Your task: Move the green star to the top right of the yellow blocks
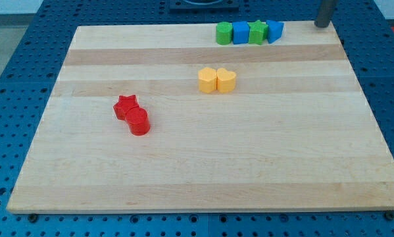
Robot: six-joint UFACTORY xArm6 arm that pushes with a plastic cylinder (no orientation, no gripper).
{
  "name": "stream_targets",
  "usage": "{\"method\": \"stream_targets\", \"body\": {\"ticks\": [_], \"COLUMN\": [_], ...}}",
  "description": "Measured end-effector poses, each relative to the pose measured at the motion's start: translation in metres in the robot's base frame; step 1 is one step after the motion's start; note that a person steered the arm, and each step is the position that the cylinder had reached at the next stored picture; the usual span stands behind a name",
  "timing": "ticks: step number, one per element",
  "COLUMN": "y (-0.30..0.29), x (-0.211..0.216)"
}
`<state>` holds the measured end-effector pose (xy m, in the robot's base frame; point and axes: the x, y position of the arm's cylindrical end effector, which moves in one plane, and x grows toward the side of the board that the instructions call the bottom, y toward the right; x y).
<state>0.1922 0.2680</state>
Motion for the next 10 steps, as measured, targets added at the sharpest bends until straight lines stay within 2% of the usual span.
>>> {"method": "stream_targets", "body": {"ticks": [1, 3, 4, 6, 7, 8, 9, 10], "y": [-0.008, -0.116, -0.148, -0.149, -0.158, -0.164, -0.147, -0.136], "x": [-0.001, 0.0, 0.002, 0.059, 0.078, 0.079, 0.088, 0.118]}}
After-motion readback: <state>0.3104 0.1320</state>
